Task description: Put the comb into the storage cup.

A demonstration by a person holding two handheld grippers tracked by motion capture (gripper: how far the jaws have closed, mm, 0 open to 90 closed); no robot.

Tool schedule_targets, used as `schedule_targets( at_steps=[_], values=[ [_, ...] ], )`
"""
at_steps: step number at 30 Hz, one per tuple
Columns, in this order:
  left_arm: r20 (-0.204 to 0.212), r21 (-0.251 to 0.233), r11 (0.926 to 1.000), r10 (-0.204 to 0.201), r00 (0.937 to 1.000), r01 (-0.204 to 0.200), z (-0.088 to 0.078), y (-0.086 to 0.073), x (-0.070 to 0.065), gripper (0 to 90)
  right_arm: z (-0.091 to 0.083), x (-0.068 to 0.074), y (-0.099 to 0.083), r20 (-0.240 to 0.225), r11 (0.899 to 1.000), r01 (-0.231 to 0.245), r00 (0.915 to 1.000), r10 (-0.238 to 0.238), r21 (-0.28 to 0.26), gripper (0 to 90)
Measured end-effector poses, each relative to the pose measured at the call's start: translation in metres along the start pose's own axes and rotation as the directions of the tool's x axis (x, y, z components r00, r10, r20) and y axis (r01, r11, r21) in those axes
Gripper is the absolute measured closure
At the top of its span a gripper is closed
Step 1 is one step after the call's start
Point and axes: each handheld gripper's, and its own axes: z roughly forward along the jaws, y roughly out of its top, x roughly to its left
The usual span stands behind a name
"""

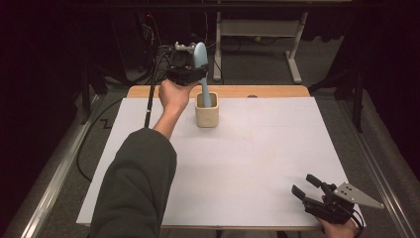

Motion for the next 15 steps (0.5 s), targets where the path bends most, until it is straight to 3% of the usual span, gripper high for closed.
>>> schedule_targets(
  at_steps=[15],
  values=[
    [0.006, 0.035, 0.9994, -0.005, 1.0000, 0.005, 0.005, -0.012, 0.001, 50.2, 0.001, 0.000, 0.000, -0.004, 1.000, 0.001, 1.0000, -0.001, 0.001, 29.4]
  ],
)
